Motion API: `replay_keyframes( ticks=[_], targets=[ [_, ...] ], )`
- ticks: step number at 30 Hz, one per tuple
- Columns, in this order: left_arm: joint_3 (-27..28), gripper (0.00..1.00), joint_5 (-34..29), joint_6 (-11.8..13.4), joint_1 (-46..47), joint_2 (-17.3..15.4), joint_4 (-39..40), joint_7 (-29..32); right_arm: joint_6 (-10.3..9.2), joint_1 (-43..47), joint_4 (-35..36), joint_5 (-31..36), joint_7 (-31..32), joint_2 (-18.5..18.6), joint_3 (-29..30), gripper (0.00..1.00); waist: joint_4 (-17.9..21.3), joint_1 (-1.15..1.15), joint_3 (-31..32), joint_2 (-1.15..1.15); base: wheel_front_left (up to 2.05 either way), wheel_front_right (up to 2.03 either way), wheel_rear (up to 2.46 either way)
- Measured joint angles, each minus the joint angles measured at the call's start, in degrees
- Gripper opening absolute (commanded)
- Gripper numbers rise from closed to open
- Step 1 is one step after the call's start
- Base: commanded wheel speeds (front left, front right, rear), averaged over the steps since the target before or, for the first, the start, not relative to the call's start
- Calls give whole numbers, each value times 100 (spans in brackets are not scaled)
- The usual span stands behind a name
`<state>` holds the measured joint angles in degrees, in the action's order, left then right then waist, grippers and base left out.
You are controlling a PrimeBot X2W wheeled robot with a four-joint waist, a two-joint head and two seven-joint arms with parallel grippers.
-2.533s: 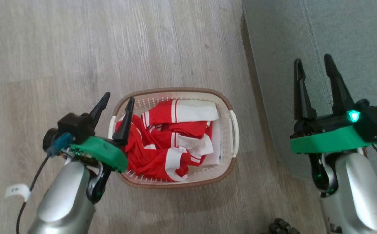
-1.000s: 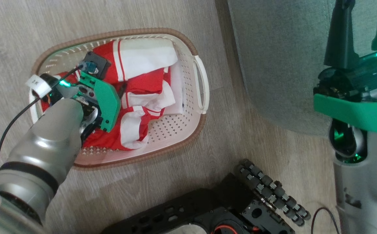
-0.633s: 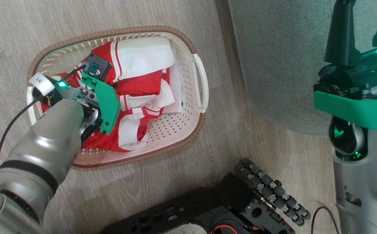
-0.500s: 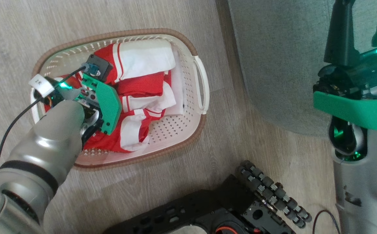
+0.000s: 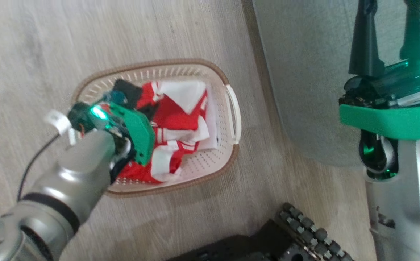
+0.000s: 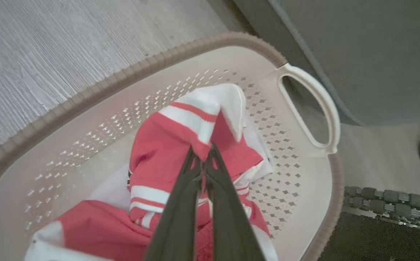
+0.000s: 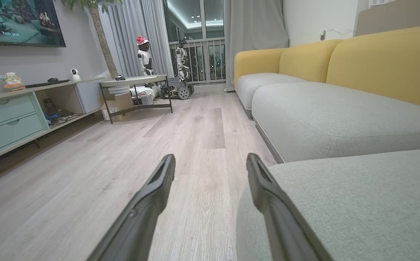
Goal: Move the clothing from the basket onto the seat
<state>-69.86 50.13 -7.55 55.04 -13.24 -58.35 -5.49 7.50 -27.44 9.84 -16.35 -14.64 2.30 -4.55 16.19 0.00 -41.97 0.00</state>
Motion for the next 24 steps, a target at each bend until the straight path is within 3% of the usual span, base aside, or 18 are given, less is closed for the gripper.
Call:
replay_keyframes(
  ticks=[15, 24],
  targets=[
    [-192, 0, 535, 0, -782, 181, 545, -824, 0, 612, -561, 183, 0, 1, 44, 100, -431, 0, 1646, 0, 0, 0, 0],
    [315, 0, 495, 19, -1150, 153, 1147, -872, 0, 1103, -826, 234, 0, 2, 92, 100, -711, 0, 2488, 0, 0, 0, 0]
  ],
)
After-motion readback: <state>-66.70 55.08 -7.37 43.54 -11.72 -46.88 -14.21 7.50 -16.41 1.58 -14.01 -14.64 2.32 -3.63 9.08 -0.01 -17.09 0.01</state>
